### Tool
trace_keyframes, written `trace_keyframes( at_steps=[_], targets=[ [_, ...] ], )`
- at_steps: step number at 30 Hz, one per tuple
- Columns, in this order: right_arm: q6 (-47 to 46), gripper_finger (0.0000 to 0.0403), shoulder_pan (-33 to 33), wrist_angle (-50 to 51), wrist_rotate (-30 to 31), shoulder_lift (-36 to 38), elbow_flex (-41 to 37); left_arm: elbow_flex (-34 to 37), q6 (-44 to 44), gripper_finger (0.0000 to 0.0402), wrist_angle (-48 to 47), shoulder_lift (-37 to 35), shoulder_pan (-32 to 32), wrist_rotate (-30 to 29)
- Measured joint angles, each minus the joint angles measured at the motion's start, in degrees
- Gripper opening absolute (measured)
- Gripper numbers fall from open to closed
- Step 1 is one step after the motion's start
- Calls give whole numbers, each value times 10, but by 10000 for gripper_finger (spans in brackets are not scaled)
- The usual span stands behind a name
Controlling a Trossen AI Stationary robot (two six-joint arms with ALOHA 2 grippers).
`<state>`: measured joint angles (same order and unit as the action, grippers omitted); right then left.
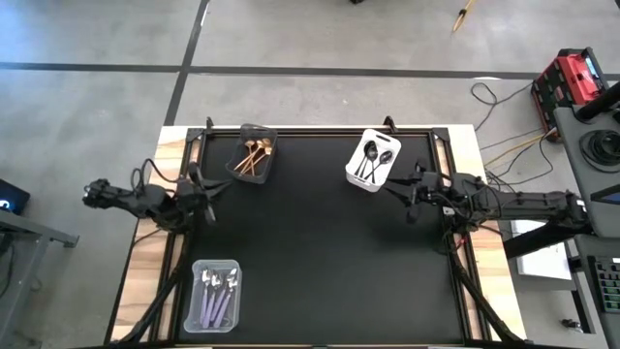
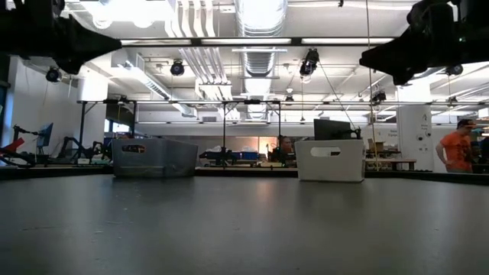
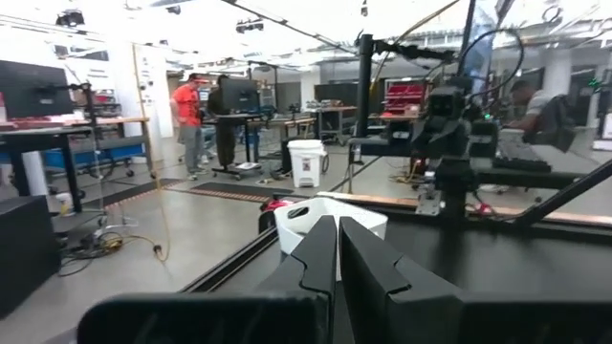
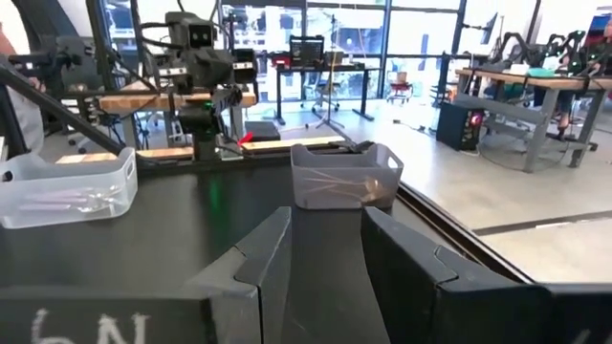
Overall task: Sort silverware by color (type)
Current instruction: Return to Home Position
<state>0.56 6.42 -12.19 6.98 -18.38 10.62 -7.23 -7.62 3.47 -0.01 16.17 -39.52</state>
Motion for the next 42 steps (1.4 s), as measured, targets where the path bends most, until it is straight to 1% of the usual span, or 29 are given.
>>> trace_keyframes(
  at_steps=[6, 15, 17, 22, 26, 31, 34, 36, 40, 42],
  targets=[
    [4, 121, 0, 43, 0, 38, -1, 15, 16, 0, 0, 0, -15, 7],
    [4, 119, 0, 102, 1, 114, -5, 18, 29, 0, -4, 0, -15, 92],
    [3, 118, 0, 109, 0, 133, -10, 18, 37, 0, -14, 0, -15, 105],
    [-1, 118, 0, 128, 1, 183, -30, 23, 53, 0, -27, 0, -15, 111],
    [-7, 118, 0, 130, 1, 181, -41, 32, 64, 0, -28, 0, -15, 151],
    [-10, 118, 0, 128, 1, 182, -50, 52, 82, 0, -23, 0, -16, 167],
    [-10, 118, 0, 128, 1, 184, -55, 66, 89, 0, 4, 3, -16, 181],
    [-10, 118, 0, 125, 1, 183, -64, 67, 89, 0, 6, 5, -17, 192],
    [-5, 118, 0, 100, 0, 183, -100, 67, 88, 0, 5, 3, -17, 193],
    [-6, 118, 0, 101, -2, 178, -99, 67, 88, 0, 5, 2, -17, 199]
  ],
)
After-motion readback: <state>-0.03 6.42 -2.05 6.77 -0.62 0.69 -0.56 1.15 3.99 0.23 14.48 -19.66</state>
